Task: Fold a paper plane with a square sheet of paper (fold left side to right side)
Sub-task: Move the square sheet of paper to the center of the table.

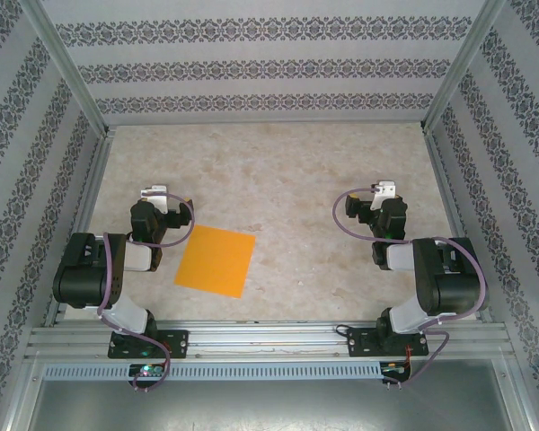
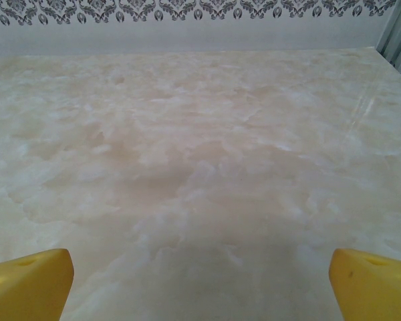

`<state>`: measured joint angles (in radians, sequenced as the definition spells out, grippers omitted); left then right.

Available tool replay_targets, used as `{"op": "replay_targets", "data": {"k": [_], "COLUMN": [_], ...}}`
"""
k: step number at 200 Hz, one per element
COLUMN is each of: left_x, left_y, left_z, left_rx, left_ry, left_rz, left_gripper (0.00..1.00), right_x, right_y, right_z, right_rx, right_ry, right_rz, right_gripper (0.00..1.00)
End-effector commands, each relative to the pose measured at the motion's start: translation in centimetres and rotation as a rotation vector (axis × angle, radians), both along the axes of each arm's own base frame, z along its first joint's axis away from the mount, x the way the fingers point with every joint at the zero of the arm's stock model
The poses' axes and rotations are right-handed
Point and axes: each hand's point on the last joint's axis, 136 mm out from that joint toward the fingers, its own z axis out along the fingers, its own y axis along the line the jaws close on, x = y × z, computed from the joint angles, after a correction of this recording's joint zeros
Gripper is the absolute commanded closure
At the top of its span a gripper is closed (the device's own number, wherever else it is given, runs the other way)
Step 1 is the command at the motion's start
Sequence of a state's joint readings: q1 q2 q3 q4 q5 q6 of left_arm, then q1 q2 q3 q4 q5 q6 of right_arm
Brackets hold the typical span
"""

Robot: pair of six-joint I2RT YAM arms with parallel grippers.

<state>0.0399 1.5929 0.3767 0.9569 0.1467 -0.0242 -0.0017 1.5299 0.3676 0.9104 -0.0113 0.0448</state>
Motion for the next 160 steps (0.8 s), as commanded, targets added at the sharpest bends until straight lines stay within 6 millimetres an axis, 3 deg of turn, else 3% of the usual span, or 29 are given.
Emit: {"op": "replay_targets", "data": {"k": [1,102,123,160], "left_x": [0.2,0.0,-0.2,-1.3], "left_y": [0.3,0.8,0.7,1.0], "left_z": [0.2,0.3,1.0,4.2], "left_rx": [0.013,0.009,0.010,-0.017], "left_ry": [-0.007,-0.016,-0.035,-0.013], "left_rz": [-0.001,0.035,0.027,0.056], "left_gripper": [0.00,0.00,0.00,0.00], "right_x": [0.5,0.5,0.0,-2.1], "right_y": [0.1,0.0,-0.2,-0.3], "right_z": [1.2,1.3,2.5,5.6], "right_rx": [-0.013,-0.005,-0.005,0.069], "right_ry": [-0.045,-0.047,-0.070,-0.042], "right_rz": [-0.003,-0.003,-0.011,-0.046], "right_gripper": [0.02,0.02,0.02,0.02]}}
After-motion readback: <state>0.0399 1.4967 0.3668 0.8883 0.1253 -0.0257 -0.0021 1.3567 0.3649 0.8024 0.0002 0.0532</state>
